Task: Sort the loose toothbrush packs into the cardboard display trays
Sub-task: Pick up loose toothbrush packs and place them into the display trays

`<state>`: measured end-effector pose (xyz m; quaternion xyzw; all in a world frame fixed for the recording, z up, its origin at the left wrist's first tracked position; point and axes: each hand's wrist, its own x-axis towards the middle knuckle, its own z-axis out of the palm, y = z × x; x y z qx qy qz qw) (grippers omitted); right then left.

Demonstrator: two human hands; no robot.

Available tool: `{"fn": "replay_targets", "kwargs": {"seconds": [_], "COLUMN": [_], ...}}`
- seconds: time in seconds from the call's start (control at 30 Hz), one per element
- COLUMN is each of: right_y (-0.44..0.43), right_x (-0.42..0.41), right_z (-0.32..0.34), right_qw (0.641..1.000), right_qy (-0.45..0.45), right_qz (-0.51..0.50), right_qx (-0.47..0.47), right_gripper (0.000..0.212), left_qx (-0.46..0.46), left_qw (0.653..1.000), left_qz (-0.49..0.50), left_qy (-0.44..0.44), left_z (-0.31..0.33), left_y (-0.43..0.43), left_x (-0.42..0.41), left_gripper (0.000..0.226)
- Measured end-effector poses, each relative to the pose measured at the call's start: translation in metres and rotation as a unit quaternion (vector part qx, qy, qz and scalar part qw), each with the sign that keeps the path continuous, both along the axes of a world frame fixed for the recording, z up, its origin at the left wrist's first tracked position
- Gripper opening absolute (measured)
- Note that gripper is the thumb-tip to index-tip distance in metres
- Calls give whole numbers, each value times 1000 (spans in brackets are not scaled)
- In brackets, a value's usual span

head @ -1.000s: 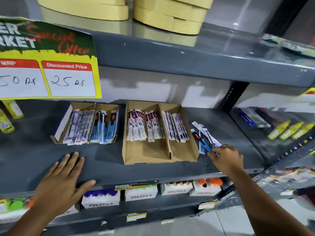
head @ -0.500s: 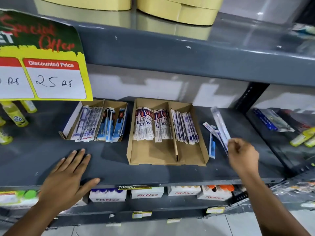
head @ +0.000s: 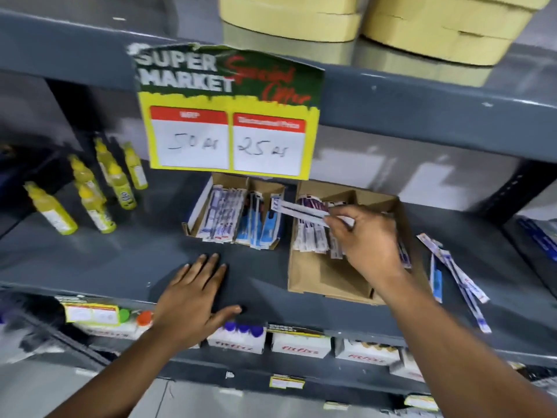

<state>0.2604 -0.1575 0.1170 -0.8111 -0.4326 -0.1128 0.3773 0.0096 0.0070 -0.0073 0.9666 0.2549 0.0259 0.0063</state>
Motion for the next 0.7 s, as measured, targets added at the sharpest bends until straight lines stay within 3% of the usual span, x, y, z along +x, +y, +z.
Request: {"fn": "replay_targets", "kwargs": {"seconds": [0.07,0.17,0.27,0.7], "right_y": [36,77,103,129], "right_x": [-10,-23,-40,-52], "right_z": [2,-1,-8,-54], "right_qw": [993,950,914,863], "right_qy": [-92,-257,-316,-180], "right_qz": [24,30,39,44], "right_qx": [-73,-173,-250,-470], "right_gripper": [9,22,28,20], "left_qx": [-10,-34,-53,-42], "left_qw": [1000,999,998,997], "left_qz": [3,-1,-10,-25], "left_qy": [-9,-26,-40,-67], "left_z": [1,-1,-4,-8], "left_y": [1,4,7,7], "left_x": [-1,-3,-4,-3], "left_gripper": [90,95,99,96]}}
